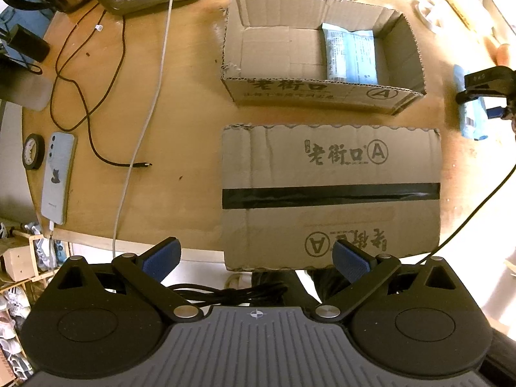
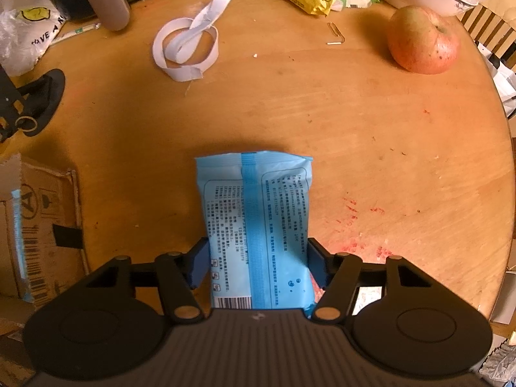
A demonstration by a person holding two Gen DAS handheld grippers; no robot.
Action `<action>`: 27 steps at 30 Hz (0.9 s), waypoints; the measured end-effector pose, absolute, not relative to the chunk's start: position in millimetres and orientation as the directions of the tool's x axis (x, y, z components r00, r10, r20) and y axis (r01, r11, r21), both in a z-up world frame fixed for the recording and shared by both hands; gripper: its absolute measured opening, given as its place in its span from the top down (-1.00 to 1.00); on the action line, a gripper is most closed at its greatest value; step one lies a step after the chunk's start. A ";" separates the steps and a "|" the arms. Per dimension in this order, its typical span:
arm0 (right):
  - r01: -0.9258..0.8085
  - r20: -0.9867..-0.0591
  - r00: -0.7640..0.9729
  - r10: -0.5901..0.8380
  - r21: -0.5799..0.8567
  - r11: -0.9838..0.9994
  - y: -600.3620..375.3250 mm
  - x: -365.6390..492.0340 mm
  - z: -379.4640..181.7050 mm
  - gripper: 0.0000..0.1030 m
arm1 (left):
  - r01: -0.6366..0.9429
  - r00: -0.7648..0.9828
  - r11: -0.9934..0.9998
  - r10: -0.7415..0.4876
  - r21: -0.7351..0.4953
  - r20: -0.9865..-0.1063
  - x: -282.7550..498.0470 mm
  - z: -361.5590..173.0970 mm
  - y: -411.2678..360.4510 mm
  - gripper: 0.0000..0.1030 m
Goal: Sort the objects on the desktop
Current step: 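Lift the second blue packet off the table with the right tool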
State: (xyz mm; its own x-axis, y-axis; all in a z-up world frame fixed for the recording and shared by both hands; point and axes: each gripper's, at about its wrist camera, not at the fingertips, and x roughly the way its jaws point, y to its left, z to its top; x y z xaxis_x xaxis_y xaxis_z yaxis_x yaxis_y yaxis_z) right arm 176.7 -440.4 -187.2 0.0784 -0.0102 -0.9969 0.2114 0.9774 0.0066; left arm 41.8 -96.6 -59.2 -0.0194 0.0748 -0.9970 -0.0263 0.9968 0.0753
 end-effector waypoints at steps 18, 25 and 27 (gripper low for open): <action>0.174 -0.995 0.100 -0.018 0.000 0.985 -428.0 197.4 -134.7 -0.18 | -0.028 -0.013 0.998 0.056 0.056 -0.998 42.2 -60.6 -92.6 -1.00; 0.158 -0.993 0.114 -0.015 0.003 0.987 -425.2 204.0 -114.8 -0.18 | -0.031 -0.008 0.998 0.047 0.047 -0.999 43.2 -61.3 -91.1 -1.00; 0.154 -0.993 0.120 -0.012 0.006 0.988 -423.6 204.9 -108.9 -0.18 | -0.032 -0.006 0.998 0.044 0.044 -0.999 43.4 -61.0 -90.2 -1.00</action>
State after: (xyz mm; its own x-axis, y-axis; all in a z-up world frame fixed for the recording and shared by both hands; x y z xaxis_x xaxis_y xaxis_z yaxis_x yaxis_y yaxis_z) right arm 204.9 -423.6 -108.9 0.1197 -0.0125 -0.9927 0.1541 0.9880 0.0061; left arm 43.4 -90.2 -61.0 -0.0064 0.0443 -0.9990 -0.0324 0.9985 0.0445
